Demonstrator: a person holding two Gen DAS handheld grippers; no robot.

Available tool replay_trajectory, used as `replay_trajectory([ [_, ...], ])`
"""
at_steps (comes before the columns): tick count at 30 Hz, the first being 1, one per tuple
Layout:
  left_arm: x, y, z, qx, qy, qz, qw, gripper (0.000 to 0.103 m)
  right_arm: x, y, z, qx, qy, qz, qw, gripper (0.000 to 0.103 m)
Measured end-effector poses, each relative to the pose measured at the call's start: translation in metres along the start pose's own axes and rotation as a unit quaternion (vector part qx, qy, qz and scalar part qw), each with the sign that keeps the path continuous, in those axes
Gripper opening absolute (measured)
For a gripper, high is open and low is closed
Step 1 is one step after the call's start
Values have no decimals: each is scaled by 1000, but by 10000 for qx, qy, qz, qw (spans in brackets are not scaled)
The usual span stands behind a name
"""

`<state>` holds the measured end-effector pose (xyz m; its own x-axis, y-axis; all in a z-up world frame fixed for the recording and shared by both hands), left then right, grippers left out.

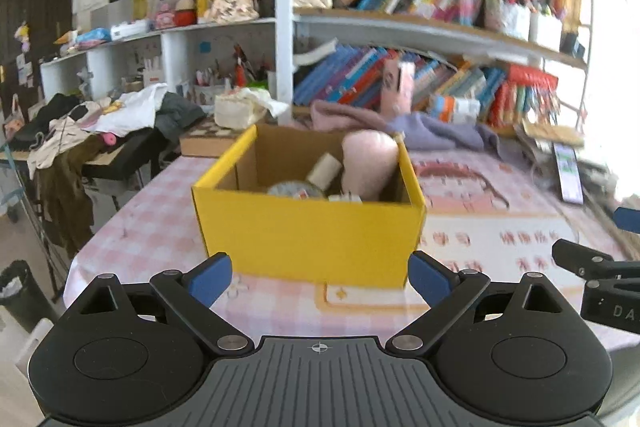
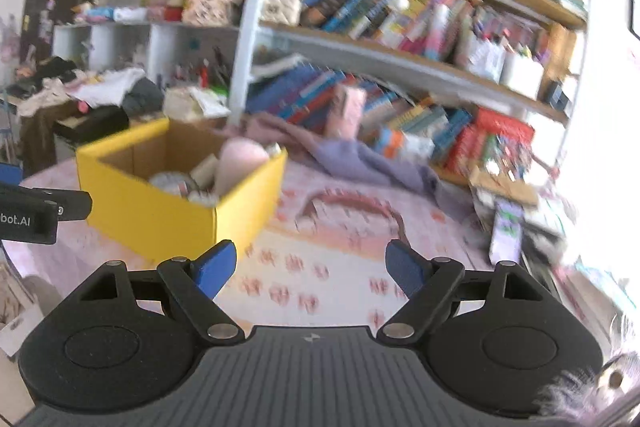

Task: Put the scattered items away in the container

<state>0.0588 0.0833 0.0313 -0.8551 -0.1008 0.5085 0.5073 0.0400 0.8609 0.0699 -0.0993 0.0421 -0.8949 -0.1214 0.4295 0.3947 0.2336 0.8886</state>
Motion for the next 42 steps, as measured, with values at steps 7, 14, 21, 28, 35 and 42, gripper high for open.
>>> replay_trajectory([
  [7, 9, -9, -14, -300, -91, 30, 9995, 96, 15, -19, -9, -454, -81, 309, 9985, 81],
  [14, 5, -20, -23, -272, -223, 376, 9987, 97, 20, -34, -19, -699, -81, 584, 9958, 84],
  [21, 6, -30, -33, -391, -258, 649, 9968, 97, 18, -43, -26, -777, -51, 840, 9934, 90],
  [28, 10, -29, -35, -399, -174, 667, 9968, 103, 18, -46, -30, -802, 21, 955, 9922, 95],
  [35, 8, -26, -41, -514, -178, 705, 9960, 103, 19, -48, -32, -836, 40, 993, 9915, 98],
  [42, 4, -27, -43, -546, -260, 809, 9949, 103, 20, -47, -35, -902, -6, 999, 9909, 100],
])
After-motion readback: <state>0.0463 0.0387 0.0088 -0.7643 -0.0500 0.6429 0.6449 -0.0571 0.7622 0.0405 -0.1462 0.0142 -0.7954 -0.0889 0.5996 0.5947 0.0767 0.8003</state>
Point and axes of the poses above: each gripper's, at about its wrist camera, not at the fingertips, and x roughly against the way its jaws point, z to its left, y to its top, the point moved 2 cm from there along -x, roughly the way its jaws point, and after that the axes turned 2 degrees about y, right-handed, at the moved point
